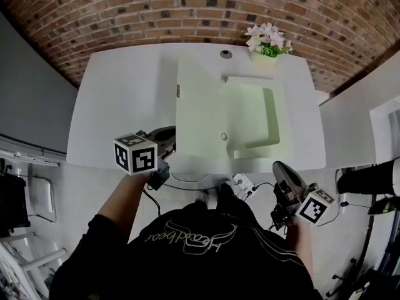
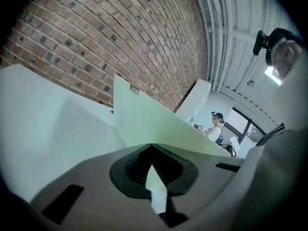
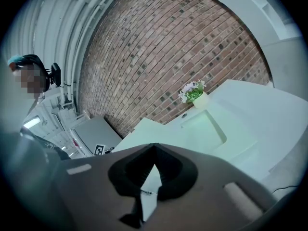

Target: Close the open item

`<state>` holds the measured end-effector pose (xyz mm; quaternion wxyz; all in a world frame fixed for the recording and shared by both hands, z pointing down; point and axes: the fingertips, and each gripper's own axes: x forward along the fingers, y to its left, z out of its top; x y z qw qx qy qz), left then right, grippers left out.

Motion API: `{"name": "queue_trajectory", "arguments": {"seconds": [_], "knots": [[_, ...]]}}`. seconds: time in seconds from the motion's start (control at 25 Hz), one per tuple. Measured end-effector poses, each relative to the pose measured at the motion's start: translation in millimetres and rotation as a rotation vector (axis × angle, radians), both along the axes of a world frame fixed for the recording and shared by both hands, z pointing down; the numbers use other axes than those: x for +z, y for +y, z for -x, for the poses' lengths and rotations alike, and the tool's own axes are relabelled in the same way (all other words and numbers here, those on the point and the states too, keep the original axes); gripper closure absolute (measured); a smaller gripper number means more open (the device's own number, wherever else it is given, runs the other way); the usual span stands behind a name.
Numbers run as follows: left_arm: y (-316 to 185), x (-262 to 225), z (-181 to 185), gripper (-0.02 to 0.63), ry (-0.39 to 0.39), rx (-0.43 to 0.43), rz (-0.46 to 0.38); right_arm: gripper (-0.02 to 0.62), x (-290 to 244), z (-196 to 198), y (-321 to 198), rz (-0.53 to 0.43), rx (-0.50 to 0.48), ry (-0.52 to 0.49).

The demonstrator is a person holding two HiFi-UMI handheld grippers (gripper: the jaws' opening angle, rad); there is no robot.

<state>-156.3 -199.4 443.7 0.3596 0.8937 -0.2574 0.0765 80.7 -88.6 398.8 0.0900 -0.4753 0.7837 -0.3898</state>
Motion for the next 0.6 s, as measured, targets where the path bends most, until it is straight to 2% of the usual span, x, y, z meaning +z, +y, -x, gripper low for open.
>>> {"name": "queue_trajectory", "arguments": {"seconds": [0.6], "knots": [[-22, -2, -25, 0.604, 0.005, -0.059, 0.029, 0.592, 20, -50, -27, 0.039, -0.010, -0.012]]}}
